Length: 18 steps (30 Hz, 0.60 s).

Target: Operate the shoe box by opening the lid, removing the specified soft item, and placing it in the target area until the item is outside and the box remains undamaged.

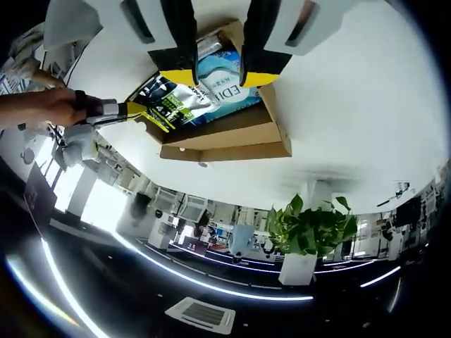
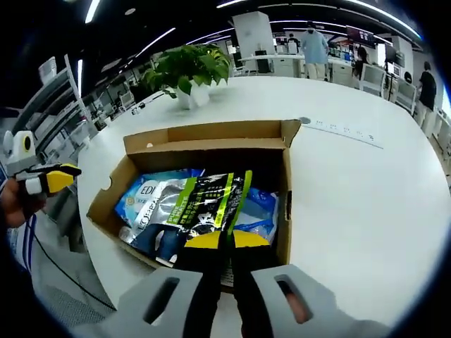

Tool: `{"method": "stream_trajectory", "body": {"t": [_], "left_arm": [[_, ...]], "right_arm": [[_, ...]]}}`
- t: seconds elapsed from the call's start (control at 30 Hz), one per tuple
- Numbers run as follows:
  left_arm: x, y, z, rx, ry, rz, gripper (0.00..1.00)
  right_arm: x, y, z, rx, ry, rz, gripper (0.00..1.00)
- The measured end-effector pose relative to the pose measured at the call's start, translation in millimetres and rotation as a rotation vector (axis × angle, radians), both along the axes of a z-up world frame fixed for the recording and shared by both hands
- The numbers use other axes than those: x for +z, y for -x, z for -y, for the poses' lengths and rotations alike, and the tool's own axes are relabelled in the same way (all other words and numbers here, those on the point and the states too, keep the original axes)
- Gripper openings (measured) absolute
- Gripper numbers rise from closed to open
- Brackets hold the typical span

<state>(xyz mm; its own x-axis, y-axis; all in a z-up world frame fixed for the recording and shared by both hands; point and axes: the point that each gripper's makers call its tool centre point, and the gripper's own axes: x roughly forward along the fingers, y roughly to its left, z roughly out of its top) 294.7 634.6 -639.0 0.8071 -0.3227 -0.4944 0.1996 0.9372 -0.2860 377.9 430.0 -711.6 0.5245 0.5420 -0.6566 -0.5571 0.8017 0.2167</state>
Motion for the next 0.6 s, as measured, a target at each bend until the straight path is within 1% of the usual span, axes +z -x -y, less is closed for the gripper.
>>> {"method": "stream_trajectory", "body": {"t": [0.07,0.17,0.37,0.43,0.6], "left_arm": [[-4.7,0.1,2.5,-0.012,-0.007,-0.021,0.24],[-9.0,-0.6,7.6,-0.032,0.009,-0.035,0.26],[-13.5,-4.0,17.5,-0.065,0.010,-0.063,0.26],[-15.1,-7.8,19.9,-0.071,0.013,-0.069,0.26],[-25.7,-16.2,33.0,-0.101,0.028,-0.113,0.26]], "right_arm": [[0.6,0.5,0.0,-0.003,-0.006,0.002,0.01],[1.2,2.1,0.5,-0.010,-0.012,0.000,0.01],[3.8,4.1,2.1,-0.023,-0.022,0.001,0.01],[4.4,4.1,3.7,-0.033,-0.024,0.002,0.00],[7.4,4.8,5.6,-0.055,-0.037,0.000,0.00]]}}
